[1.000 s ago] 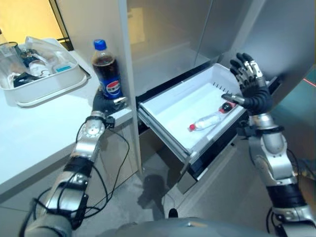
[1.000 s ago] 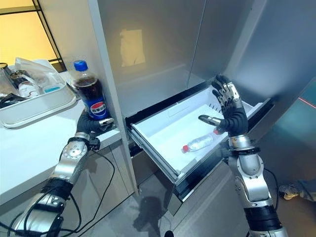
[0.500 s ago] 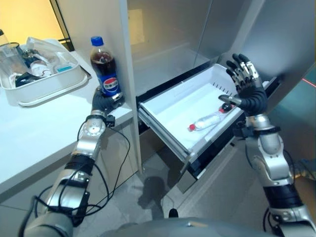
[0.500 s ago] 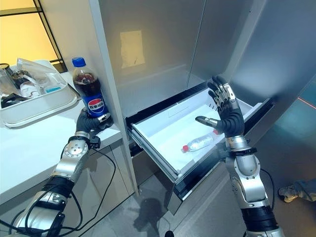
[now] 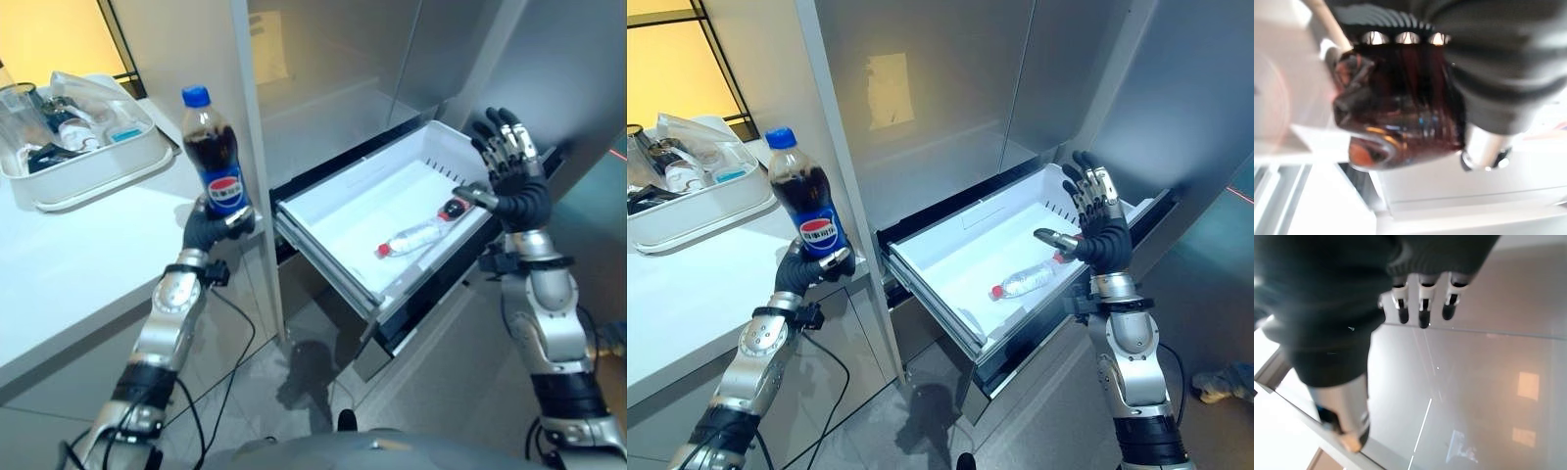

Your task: Take the drinks into the refrigerator

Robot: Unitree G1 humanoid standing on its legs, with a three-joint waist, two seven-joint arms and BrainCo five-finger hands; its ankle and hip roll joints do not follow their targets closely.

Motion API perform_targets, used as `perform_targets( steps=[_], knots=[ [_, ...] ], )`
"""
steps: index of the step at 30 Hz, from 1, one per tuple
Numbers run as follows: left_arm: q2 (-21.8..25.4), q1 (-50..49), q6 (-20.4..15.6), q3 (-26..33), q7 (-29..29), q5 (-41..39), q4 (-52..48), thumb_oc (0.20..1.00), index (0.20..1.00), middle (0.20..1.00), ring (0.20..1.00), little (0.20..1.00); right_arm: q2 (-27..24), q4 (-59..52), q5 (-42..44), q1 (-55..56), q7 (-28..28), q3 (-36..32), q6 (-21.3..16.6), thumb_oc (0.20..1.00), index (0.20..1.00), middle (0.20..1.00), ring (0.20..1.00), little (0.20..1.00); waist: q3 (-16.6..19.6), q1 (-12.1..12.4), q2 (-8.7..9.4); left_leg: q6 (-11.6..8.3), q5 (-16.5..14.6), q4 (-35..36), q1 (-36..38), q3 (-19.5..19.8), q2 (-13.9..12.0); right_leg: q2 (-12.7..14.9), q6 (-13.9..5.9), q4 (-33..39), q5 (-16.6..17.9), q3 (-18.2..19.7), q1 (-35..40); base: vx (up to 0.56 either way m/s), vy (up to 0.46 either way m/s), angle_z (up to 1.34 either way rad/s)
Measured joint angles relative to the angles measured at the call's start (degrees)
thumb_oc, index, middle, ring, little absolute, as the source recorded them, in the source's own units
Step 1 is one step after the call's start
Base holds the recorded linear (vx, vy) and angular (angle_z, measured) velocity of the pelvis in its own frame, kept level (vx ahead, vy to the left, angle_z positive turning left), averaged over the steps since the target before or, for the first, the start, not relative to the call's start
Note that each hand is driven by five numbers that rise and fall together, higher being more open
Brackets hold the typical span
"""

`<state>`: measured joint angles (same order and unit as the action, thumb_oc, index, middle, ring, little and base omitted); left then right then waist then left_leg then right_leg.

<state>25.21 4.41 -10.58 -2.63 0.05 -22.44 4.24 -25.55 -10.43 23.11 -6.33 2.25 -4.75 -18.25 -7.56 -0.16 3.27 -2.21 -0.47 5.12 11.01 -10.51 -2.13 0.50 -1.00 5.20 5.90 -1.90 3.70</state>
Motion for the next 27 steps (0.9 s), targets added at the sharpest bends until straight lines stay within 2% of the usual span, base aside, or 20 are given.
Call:
perform_targets(
  steps=[2,3,7,8,13,17,20,27],
  knots=[
    [0.0,-2.8,0.0,1.9,-2.2,-2.9,-4.2,0.200,0.200,0.200,0.200,0.200,-0.1,0.3,0.0,0.4,0.6,-0.8,0.0,1.000,1.000,1.000,1.000,1.000,-0.7,0.1,0.17,-0.11,-0.1,0.1,0.0,0.1,-0.1,-0.1,0.10,0.0,-0.1,-0.1,0.0,0.00,0.000,0.00],
    [0.0,-3.8,0.0,2.0,-3.5,-5.0,-6.6,0.200,0.200,0.200,0.200,0.200,-0.3,1.0,0.1,0.9,1.1,-1.5,0.0,1.000,1.000,1.000,1.000,1.000,-1.1,0.8,0.18,-0.12,-0.1,0.0,-0.3,0.2,-0.1,-0.1,0.11,0.0,-0.1,-0.1,-0.3,0.00,0.000,0.00],
    [0.0,-6.5,-0.1,2.2,-8.0,-8.4,-13.3,0.200,0.200,0.200,0.200,0.200,-0.9,4.6,1.0,1.4,3.6,-1.2,1.3,1.000,1.000,1.000,1.000,1.000,-1.7,1.4,0.24,-0.10,-0.1,0.0,-0.6,1.2,-0.1,-0.1,0.13,0.0,-0.1,-0.7,-0.3,-0.02,-0.011,0.08],
    [0.1,-7.6,-0.1,2.1,-9.5,-9.1,-15.3,0.200,0.200,0.200,0.200,0.200,-1.5,5.3,2.9,1.6,4.9,-0.8,1.7,1.000,1.000,1.000,1.000,1.000,-1.8,2.5,0.16,-0.14,0.1,-0.1,-0.6,1.3,0.0,0.0,0.36,0.0,0.1,-0.8,-0.2,-0.03,-0.006,0.03],
    [1.1,-8.3,-0.1,1.3,-14.9,-12.0,-18.7,0.200,0.200,0.200,0.200,0.200,-4.7,8.7,12.8,1.6,11.1,4.3,4.3,1.000,1.000,1.000,1.000,1.000,-1.9,3.1,0.20,-0.17,0.0,-0.1,-0.6,1.8,0.0,0.1,0.36,0.0,-0.2,-1.5,0.0,-0.01,-0.001,0.07],
    [6.6,-8.5,0.0,-2.1,-18.6,-14.6,-19.9,0.200,0.200,0.200,0.200,0.200,-11.0,11.8,21.6,0.7,17.9,10.9,8.0,1.000,1.000,1.000,1.000,1.000,-2.4,4.2,0.46,-0.17,0.1,0.0,-0.5,1.8,0.0,0.1,0.20,0.0,-0.3,-1.7,0.2,0.00,0.000,0.00],
    [10.1,-8.6,-0.1,-6.4,-21.6,-15.5,-21.1,0.200,0.200,0.200,0.200,0.200,-15.5,14.7,26.2,-5.7,22.3,18.3,10.6,1.000,1.000,1.000,1.000,1.000,-2.5,4.1,0.37,-0.14,0.1,0.0,-0.2,1.7,0.0,0.2,0.11,0.0,-0.4,-1.8,0.5,0.00,0.000,0.00],
    [14.7,-5.4,0.7,-15.4,-25.1,-15.3,-21.5,0.200,0.200,0.200,0.200,0.200,-15.8,14.6,28.1,-17.0,24.6,25.9,11.9,1.000,1.000,1.000,1.000,1.000,-2.9,4.2,-0.18,-0.15,0.1,0.0,0.4,1.7,0.0,0.2,0.14,0.0,-0.4,-1.7,1.0,0.00,0.000,0.00]
  ],
)
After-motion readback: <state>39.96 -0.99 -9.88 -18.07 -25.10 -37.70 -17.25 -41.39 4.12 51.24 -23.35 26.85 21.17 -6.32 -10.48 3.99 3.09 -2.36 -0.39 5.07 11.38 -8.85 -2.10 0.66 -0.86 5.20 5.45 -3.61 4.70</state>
